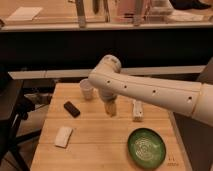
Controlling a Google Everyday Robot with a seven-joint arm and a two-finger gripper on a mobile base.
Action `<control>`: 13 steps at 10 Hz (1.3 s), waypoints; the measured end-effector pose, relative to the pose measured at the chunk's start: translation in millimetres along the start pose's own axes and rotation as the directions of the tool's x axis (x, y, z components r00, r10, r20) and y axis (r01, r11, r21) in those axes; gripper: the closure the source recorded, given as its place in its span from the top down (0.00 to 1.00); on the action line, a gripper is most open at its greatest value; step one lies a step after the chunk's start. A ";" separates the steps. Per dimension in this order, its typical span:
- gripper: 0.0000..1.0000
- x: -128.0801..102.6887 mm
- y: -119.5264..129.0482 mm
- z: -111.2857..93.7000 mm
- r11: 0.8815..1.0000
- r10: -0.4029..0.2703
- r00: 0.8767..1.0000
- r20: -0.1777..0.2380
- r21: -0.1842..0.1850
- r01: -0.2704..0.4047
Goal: Move the arm in a circular motion
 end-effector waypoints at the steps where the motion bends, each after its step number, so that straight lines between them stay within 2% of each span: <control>1: 0.80 3.9 -3.2 1.0 1.000 0.003 1.000 0.003 0.000 -0.003; 5: 0.80 19.1 -11.1 6.9 1.000 0.029 0.999 0.026 0.001 -0.029; 8: 0.80 49.1 -7.1 13.1 0.998 0.060 0.997 0.037 -0.004 -0.060; 13: 0.80 78.3 -1.3 23.2 0.994 0.110 0.993 0.046 -0.006 -0.109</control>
